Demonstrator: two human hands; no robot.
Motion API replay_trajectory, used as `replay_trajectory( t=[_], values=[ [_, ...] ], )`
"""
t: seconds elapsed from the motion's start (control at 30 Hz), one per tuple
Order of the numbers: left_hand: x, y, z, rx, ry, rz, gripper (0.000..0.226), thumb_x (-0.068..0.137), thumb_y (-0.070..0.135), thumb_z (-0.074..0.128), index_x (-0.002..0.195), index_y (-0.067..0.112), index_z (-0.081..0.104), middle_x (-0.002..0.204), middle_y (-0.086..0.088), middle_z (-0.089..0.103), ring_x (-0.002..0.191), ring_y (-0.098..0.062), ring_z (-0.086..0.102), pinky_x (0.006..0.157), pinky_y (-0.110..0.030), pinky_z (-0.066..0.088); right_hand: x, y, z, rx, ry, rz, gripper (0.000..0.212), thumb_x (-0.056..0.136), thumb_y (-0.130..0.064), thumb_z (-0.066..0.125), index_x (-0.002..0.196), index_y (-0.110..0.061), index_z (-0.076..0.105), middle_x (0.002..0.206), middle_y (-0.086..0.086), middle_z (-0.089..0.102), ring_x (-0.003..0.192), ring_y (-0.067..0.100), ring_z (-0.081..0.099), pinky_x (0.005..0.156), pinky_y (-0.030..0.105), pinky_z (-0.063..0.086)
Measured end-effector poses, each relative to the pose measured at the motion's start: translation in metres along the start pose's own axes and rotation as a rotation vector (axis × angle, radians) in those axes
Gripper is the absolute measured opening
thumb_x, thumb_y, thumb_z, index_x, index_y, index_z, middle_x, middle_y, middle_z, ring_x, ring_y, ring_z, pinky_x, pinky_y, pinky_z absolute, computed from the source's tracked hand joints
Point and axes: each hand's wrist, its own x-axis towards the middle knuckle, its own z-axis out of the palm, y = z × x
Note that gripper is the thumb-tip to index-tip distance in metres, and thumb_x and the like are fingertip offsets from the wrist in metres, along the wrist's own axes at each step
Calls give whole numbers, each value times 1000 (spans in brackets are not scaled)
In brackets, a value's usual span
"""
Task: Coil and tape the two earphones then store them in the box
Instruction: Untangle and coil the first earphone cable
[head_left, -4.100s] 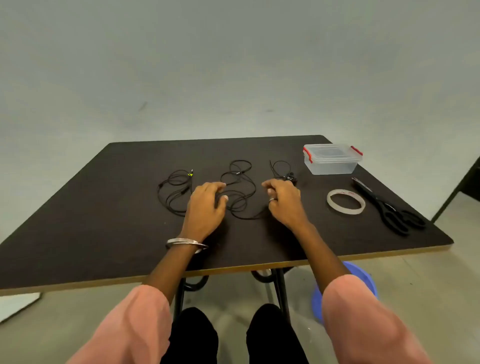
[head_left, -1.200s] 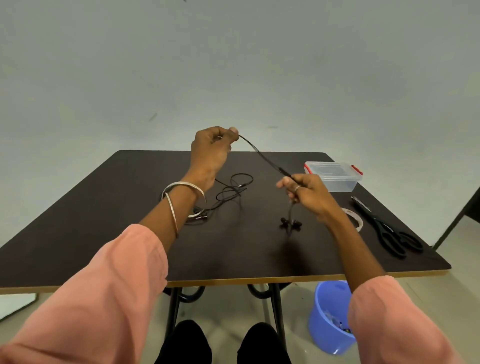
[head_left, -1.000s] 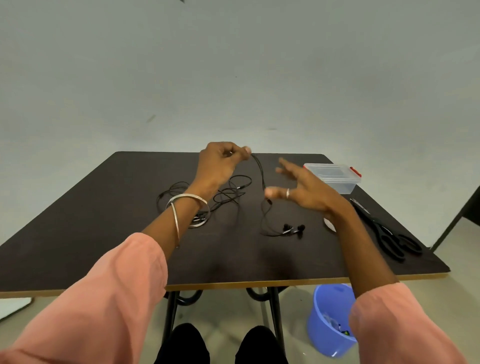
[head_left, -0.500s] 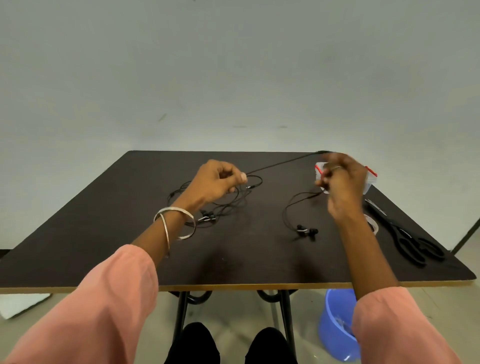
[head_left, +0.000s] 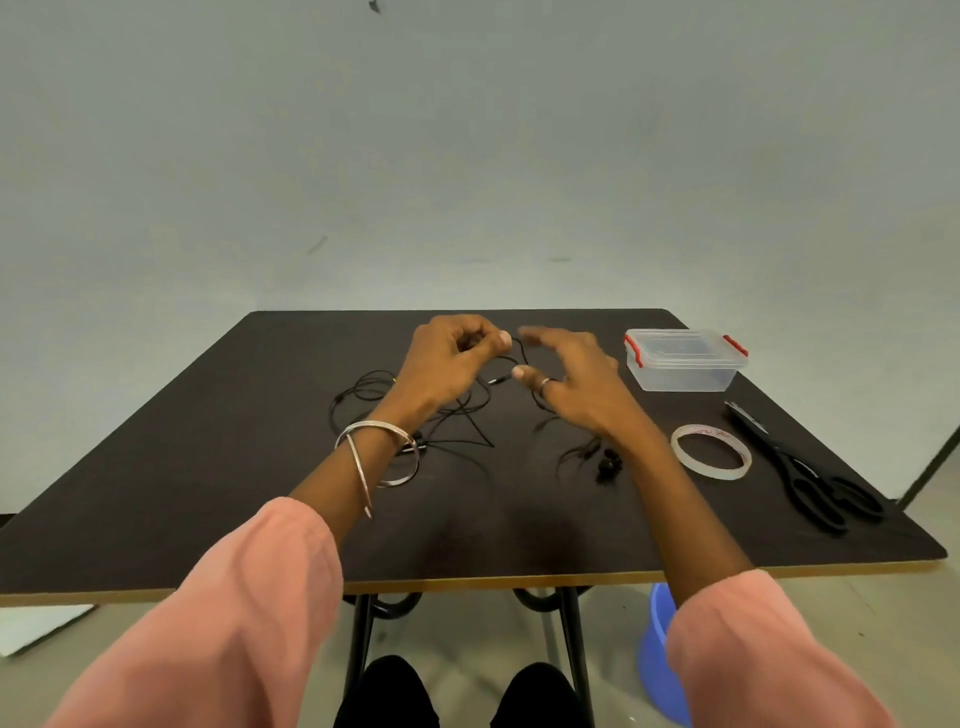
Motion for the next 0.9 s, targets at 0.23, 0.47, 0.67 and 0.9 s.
replay_trajectory(
  t=[0.23, 0.47, 0.67, 0.9],
  values=[
    [-12, -7, -8, 6, -93, -52, 24, 95, 30, 58, 85, 15, 75, 50, 23, 58, 49, 2, 46, 54, -11, 35, -2, 11, -12, 427, 301, 67, 23, 97, -16, 50, 80, -19, 65, 76, -5, 66, 69, 5, 60, 71, 25, 49],
    [-18, -27, -13, -59, -53, -134, 26, 96, 27, 57, 84, 11, 75, 50, 19, 57, 49, -3, 41, 54, -18, 37, -6, 33, -29, 584, 728, 433, 24, 94, -12, 48, 86, -11, 70, 76, -1, 65, 68, 16, 58, 68, 30, 51],
    [-10, -15, -1, 22, 111, -72, 24, 95, 25, 59, 79, 15, 74, 46, 17, 54, 42, -1, 41, 50, -13, 35, -9, 30, -10, -212, 91, 336, 61, 86, -30, 67, 140, -20, 41, 144, 10, 40, 132, 34, 32, 105, 53, 30],
    [-11, -8, 2, 68, 22, 53, 23, 94, 26, 59, 79, 17, 74, 50, -1, 52, 47, -11, 36, 48, -22, 30, 0, 2, 12, 141, 35, -40, 26, 84, -34, 70, 108, -25, 68, 109, -9, 70, 111, 10, 58, 100, 47, 41]
  ],
)
